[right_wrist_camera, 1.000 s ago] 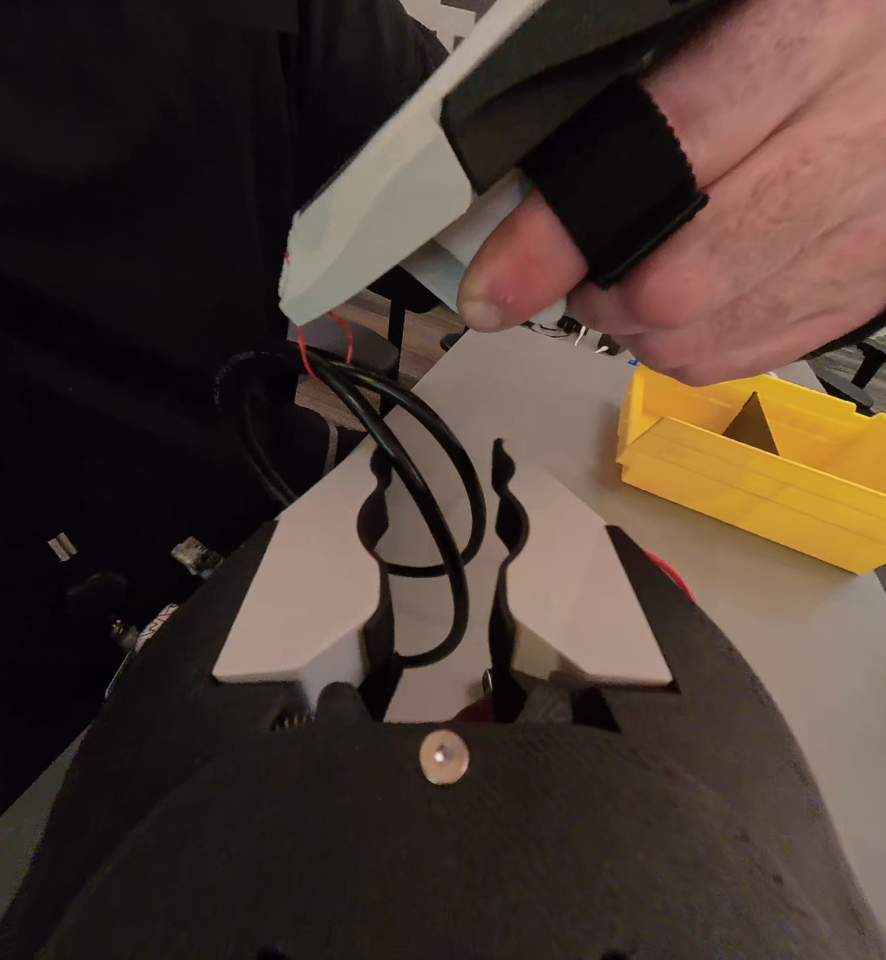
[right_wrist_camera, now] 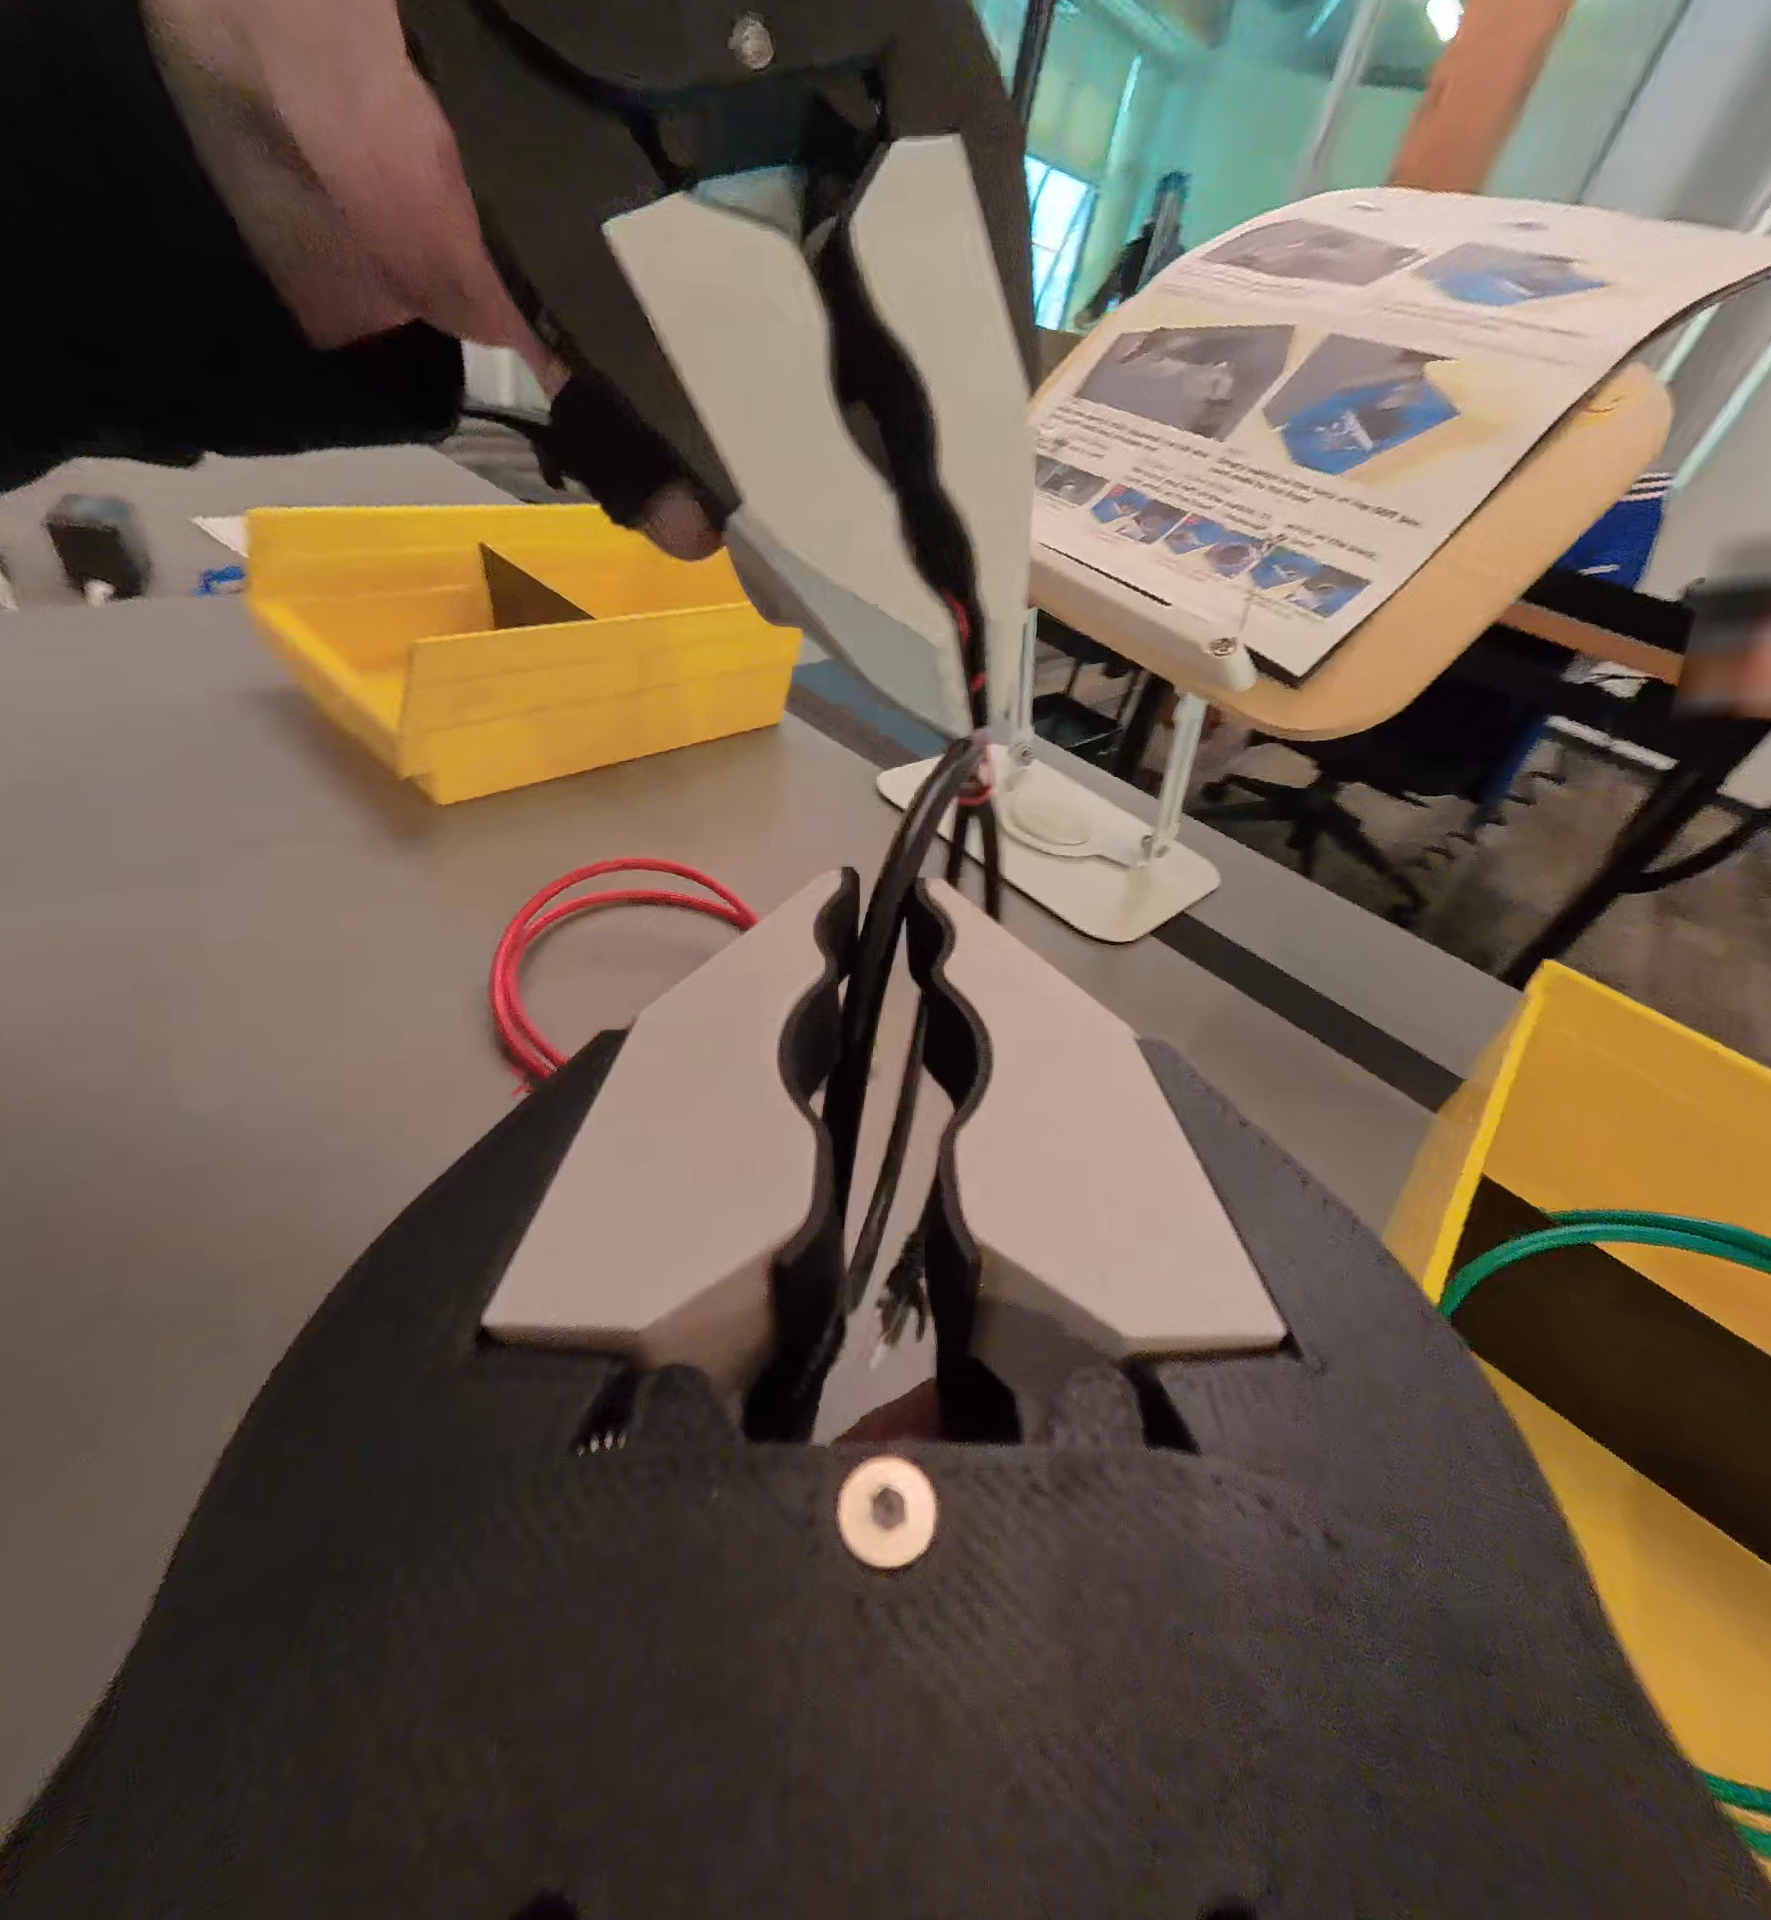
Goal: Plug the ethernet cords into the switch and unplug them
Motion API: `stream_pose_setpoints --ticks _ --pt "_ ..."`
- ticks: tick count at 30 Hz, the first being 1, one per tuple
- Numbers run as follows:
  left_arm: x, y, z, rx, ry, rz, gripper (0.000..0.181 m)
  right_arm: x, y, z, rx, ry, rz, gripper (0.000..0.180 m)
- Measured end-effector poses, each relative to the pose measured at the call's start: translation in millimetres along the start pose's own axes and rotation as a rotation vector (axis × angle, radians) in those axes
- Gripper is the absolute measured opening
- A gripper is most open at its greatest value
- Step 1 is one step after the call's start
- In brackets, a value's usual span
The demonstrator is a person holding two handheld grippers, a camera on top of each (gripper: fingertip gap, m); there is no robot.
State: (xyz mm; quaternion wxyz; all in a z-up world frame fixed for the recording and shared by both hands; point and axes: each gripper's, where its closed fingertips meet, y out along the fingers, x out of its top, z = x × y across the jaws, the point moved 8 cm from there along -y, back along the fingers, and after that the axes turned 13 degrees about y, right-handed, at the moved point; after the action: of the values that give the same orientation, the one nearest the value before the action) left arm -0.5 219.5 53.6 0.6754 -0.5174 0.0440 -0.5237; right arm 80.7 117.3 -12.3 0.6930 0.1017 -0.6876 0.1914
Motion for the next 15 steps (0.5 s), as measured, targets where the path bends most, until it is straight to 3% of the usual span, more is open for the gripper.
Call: stream_pose_setpoints --ticks 3,5,7,10,13,15 --pt "1.2 0.4 6.8 0.086 -0.056 -0.026 0.002 -4.0 11.8 12.3 -0.078 -0.054 -0.028 0.016" --pt "4.7 -0.7 7.7 0.111 -0.048 -0.068 0.002 -9.5 24.7 28.3 -0.013 -0.078 0.019 0.027" --pt "7.0 -2.6 9.0 0.145 -0.055 -0.08 0.002 -10.9 31.6 44.7 0.124 -0.074 0.088 0.066" --pt "8.3 -4.2 6.3 0.135 -0.027 -0.097 0.002 -2.6 23.2 56.3 0.203 -0.129 0.068 0.065" --pt "7.3 -6.1 4.1 0.124 -0.019 -0.113 0.002 20.3 0.1 42.4 0.281 -0.013 -0.074 0.056" --pt "7.3 -4.0 2.9 0.108 -0.021 -0.128 0.002 25.2 -3.6 36.1 0.304 0.012 -0.061 0.054"
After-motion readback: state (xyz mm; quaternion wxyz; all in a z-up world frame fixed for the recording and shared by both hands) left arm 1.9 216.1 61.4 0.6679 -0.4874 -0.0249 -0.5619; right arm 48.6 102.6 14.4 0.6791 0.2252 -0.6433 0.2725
